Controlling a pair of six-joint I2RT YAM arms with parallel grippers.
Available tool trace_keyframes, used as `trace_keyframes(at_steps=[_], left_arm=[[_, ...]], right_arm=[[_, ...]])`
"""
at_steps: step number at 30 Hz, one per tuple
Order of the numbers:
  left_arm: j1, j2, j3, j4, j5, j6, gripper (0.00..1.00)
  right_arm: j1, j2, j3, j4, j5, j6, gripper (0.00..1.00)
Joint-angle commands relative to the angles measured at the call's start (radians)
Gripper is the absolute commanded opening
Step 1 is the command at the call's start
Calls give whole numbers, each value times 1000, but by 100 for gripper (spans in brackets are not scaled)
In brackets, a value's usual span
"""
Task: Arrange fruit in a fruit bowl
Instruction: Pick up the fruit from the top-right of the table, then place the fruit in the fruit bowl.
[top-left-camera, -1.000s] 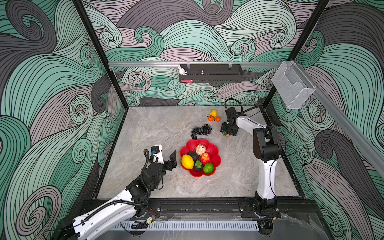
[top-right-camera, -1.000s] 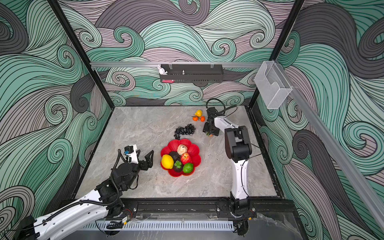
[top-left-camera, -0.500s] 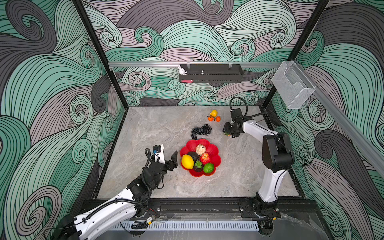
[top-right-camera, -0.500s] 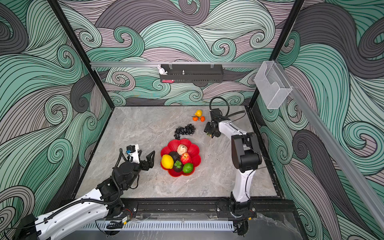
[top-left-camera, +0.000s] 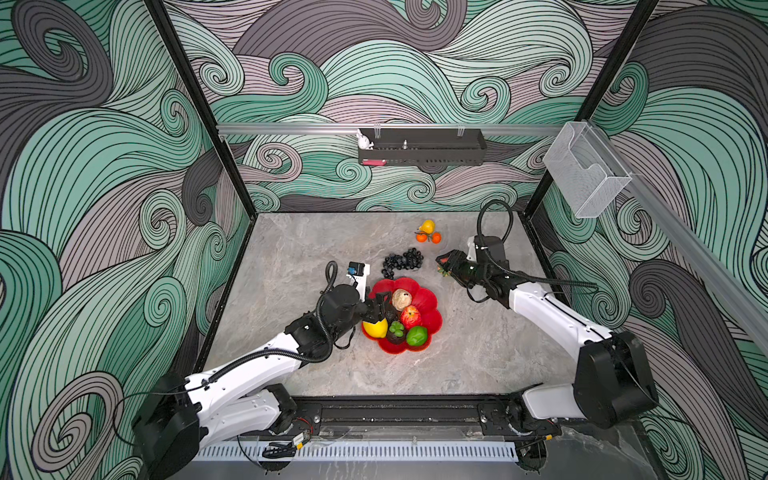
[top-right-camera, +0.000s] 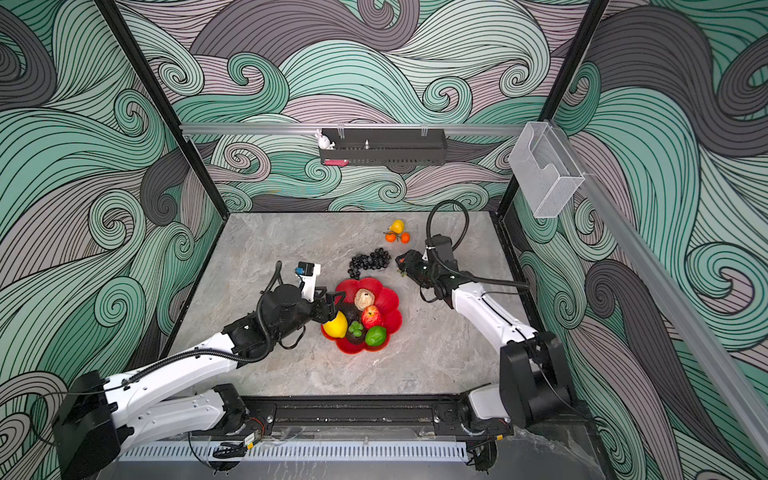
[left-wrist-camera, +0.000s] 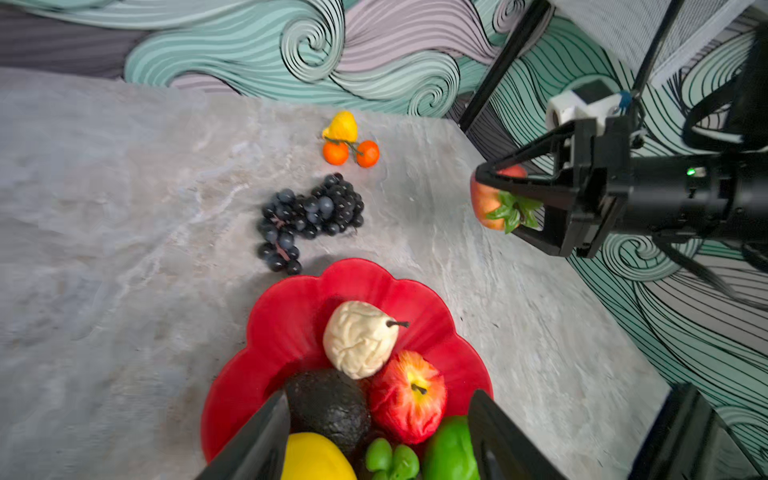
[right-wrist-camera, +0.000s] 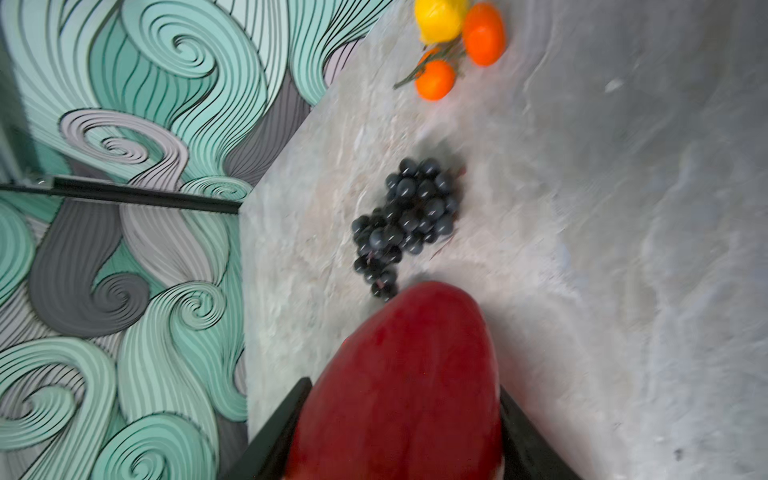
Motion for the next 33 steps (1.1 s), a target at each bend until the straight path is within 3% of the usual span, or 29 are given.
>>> trace_keyframes(at_steps=[1,6,12,24,33], left_arm=[[-2,56,46,57,123,7,66],[-13,106,49,130,134,66,59],[-23,72,15,208,141,148,53],[-32,5,-43,242,154,212,36],[-32,4,-49,233,181,247,36]], right_arm=[[84,-56,-37,106,2,139,53],[202,-74,-46,157,40,213,52],[298,-56,-47,172,84,243,52],[370,-3,-31,188,121,251,51],[395,32,-9,190,108,254,51]])
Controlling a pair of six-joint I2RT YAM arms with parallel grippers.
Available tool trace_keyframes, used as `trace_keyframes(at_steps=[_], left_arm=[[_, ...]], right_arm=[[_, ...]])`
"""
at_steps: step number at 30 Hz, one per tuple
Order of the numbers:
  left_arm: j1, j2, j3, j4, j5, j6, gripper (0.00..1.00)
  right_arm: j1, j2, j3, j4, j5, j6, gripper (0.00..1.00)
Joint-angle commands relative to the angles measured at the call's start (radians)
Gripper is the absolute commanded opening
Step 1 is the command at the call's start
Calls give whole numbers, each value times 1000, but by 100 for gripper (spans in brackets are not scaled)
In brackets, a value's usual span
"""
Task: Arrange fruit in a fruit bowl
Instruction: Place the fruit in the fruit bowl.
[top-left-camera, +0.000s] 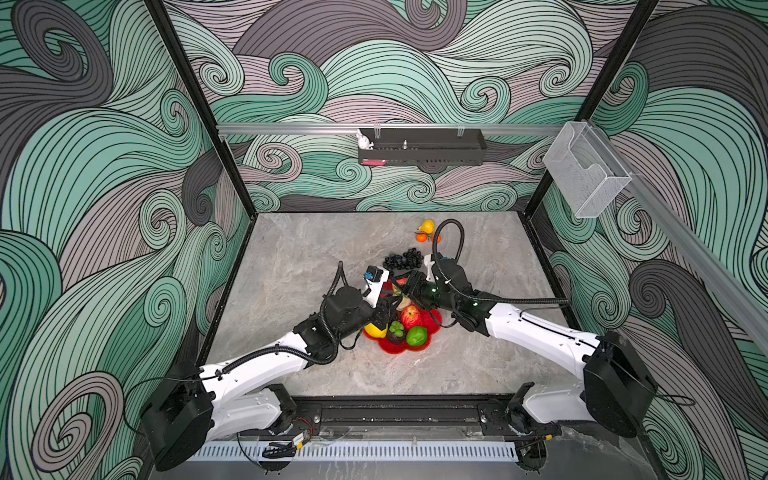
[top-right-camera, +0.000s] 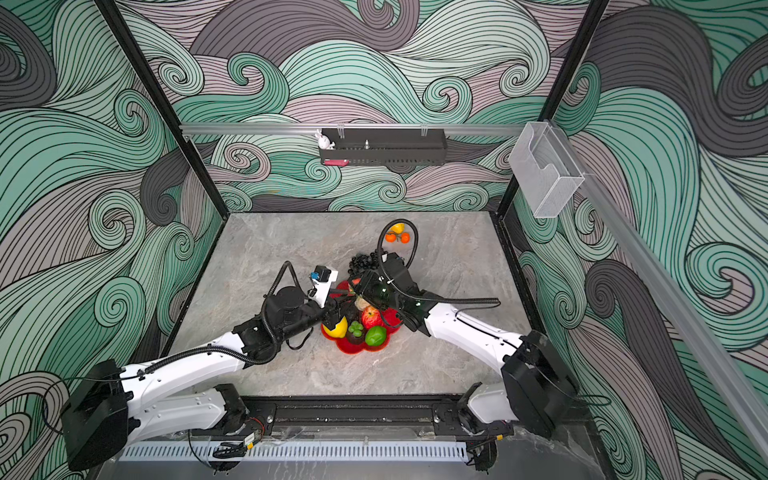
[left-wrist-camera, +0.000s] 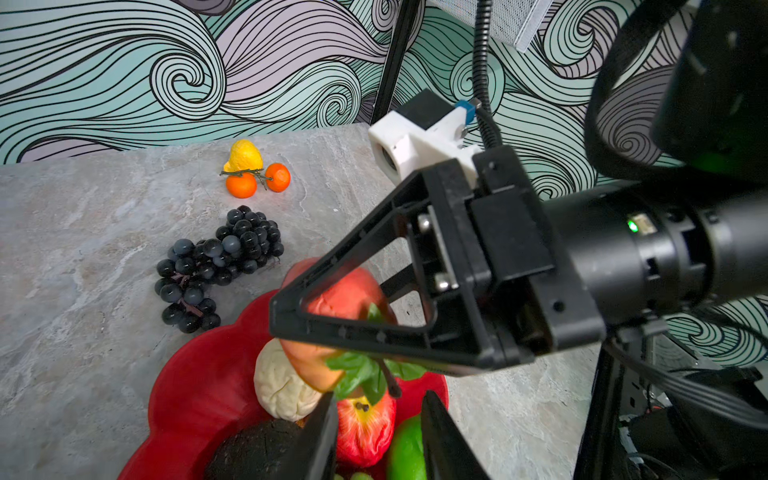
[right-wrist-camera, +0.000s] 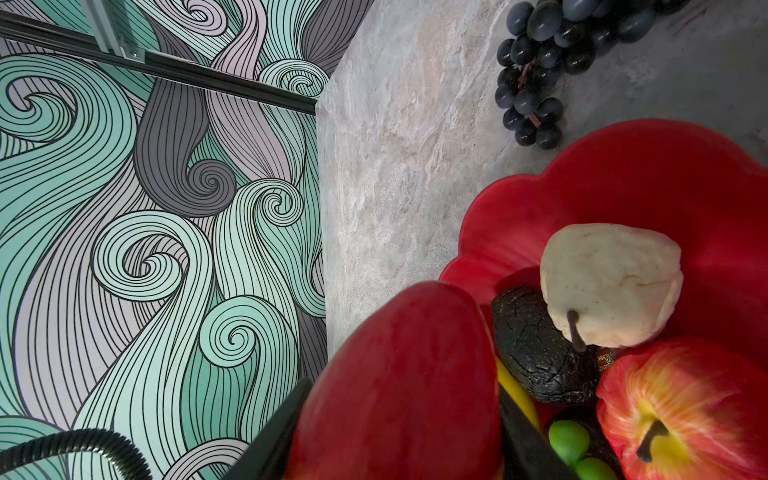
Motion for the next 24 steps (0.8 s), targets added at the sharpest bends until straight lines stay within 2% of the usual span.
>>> trace_keyframes(at_steps=[1,10,24], left_arm=[[-4,-16,0,11,23,34,36],[-4,-11,3,-25,10,58,35],[-5,-12,5,-43,-31,55,12]], right_arm=[[16,17,36,18,6,6,51],[30,18,41,17,14,8,51],[34,18,43,15,17,4,51]])
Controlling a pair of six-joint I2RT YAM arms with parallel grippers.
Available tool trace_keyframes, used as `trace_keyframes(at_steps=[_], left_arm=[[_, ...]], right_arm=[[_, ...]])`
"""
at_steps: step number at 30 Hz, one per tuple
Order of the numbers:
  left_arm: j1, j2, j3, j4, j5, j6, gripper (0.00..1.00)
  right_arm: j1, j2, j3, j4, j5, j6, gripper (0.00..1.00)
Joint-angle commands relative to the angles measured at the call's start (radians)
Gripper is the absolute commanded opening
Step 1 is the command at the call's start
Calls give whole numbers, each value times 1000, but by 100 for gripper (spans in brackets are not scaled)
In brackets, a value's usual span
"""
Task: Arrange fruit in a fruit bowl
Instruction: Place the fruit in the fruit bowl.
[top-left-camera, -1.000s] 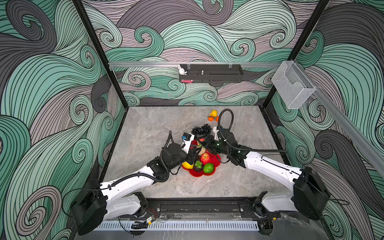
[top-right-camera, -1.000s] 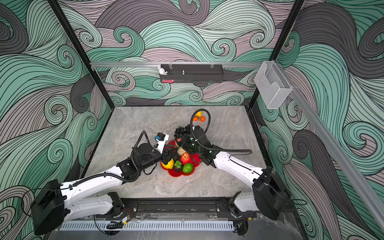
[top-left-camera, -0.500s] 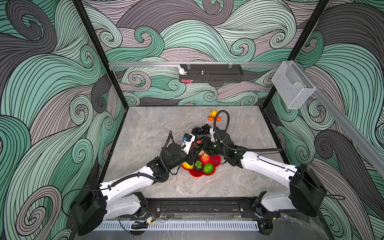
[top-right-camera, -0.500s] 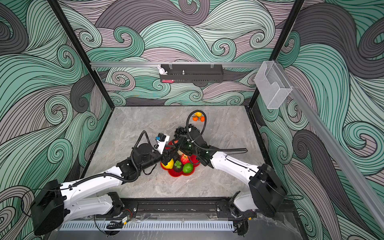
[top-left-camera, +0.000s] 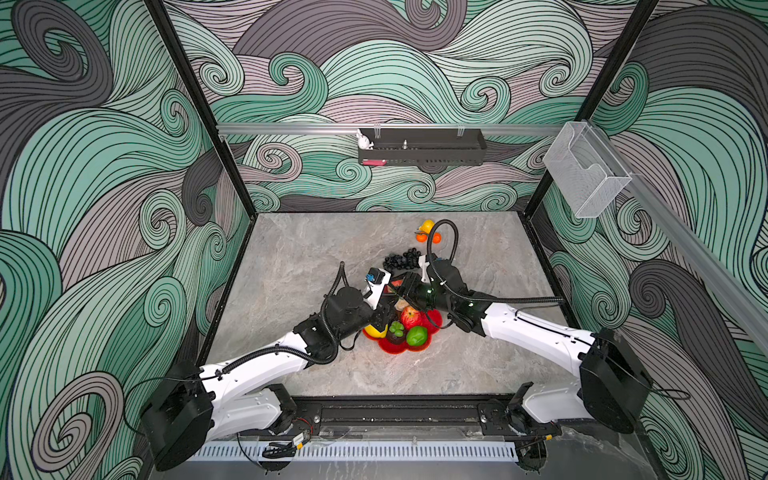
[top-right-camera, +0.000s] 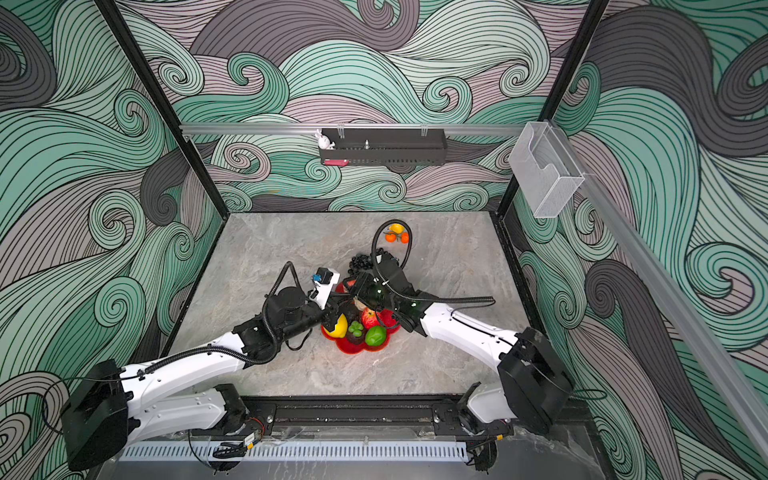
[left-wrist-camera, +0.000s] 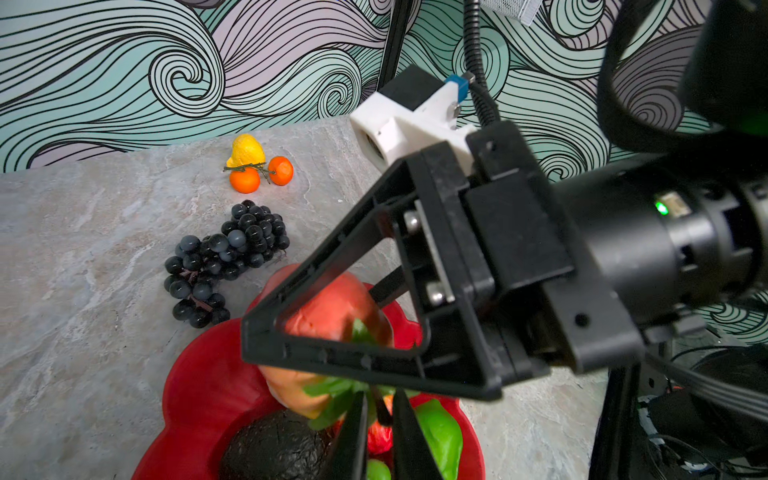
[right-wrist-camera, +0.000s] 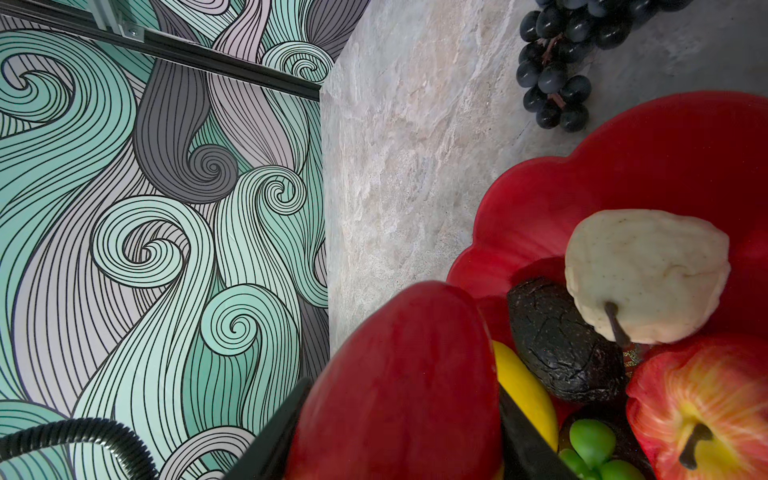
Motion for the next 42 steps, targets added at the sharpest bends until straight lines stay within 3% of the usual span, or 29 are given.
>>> trace_keyframes(at_steps=[1,10,20,23,27,34,42], left_arm=[[-5,-14,3,-11,-18,7,11],[-4,-22,5,-22,-35,7,0],[-4,-31,39,-103,-92,-19,0],[-4,-31,55,-156,-119,-16,0],[3,-17,137,-322,-154,-19,0],[21,65,290,-560,-123,-69,0],[117,205,512,-849,-20,-83,0]], right_arm=[[6,3,25,7,17,1,51],[6,-2,25,-4,19,-7,56],[5,-19,23,-55,58,-82,82],[-15,-50,45,-120,63,-182,91],[-89,-131,31,-227,78,-326,98],[-230,-334,-116,-311,92,-493,99],[-267,-550,-267,-336,145,-625,100]])
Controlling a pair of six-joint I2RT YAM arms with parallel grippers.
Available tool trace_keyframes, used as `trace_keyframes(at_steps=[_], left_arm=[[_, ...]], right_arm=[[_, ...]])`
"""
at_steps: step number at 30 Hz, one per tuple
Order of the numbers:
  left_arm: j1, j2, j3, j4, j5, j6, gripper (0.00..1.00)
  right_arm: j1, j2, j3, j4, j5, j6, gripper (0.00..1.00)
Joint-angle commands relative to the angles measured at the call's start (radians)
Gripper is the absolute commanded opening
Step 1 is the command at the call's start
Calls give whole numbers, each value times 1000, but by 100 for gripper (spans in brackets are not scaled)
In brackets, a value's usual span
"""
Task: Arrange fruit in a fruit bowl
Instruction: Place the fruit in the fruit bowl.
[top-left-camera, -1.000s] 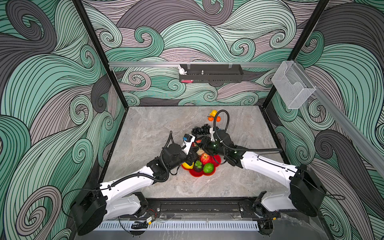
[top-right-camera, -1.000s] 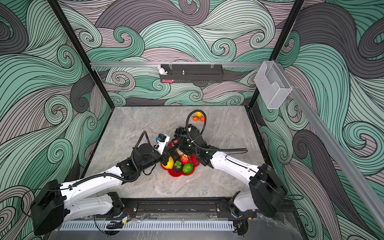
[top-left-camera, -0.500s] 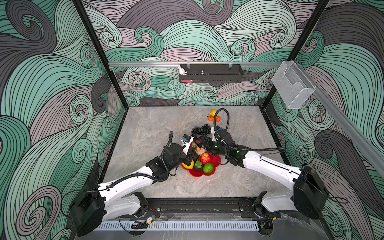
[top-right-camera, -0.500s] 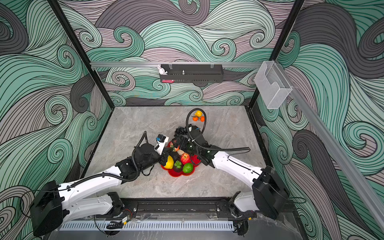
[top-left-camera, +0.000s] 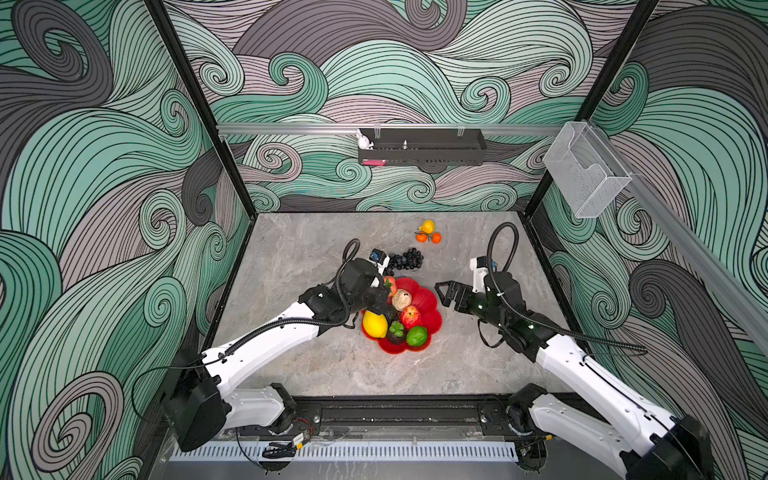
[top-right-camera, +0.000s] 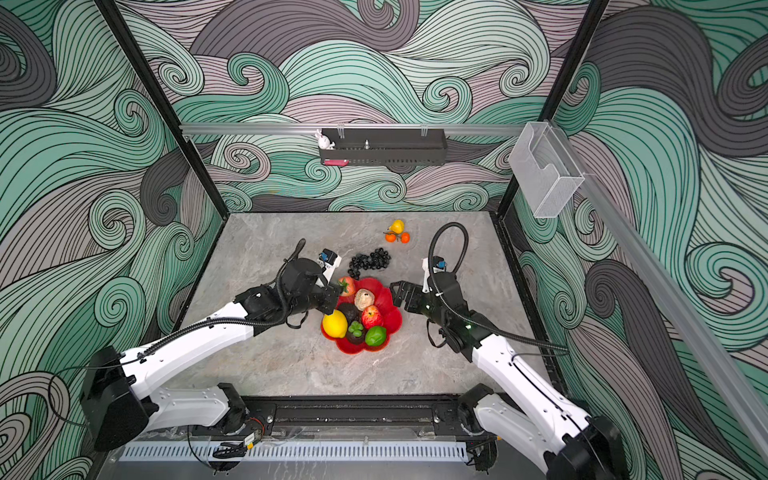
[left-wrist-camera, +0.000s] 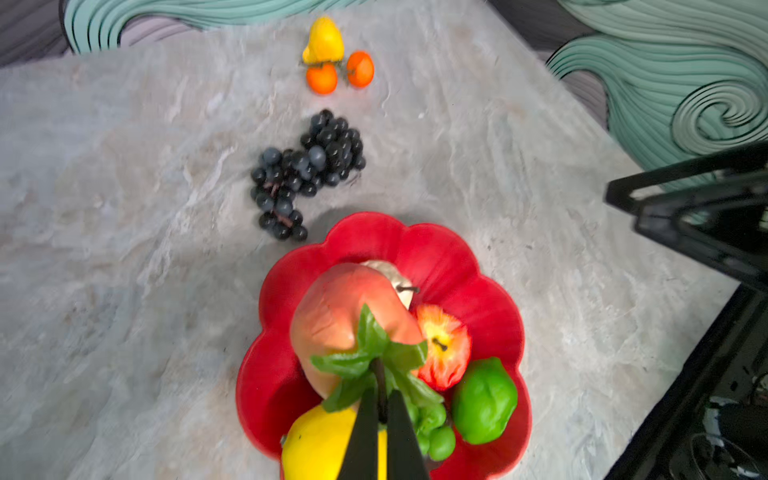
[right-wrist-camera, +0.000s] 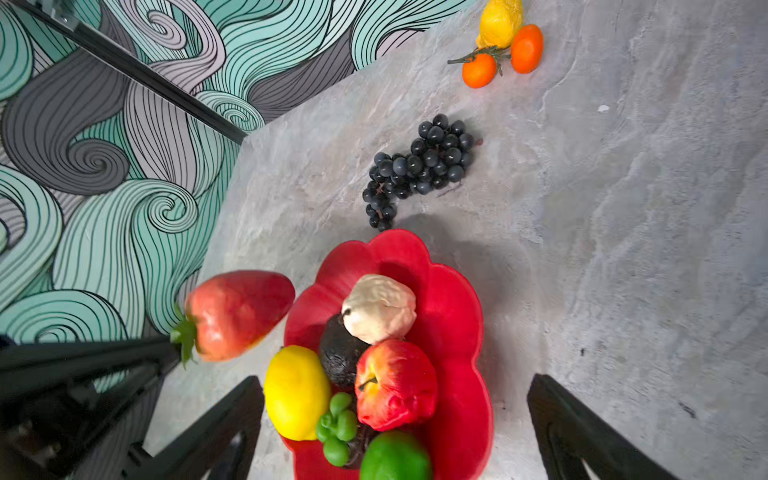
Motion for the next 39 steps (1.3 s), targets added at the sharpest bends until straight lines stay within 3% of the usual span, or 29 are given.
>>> trace_keyframes(at_steps=[1,11,16,39], left_arm=[[43,55,101,-188,64,-21,0],[123,325,350,-371,212,-102,0],[136,449,462,-459,228,-126,0],[184,558,473,-461,237,-155,0]], right_arm=[[-6,-72,-60,-13,45,-69,100],[-6,-158,-170,27,77,-43,100],[-6,-172,-179,31,76,-41,100],[-6,-163,-197,41,69,-32,100]])
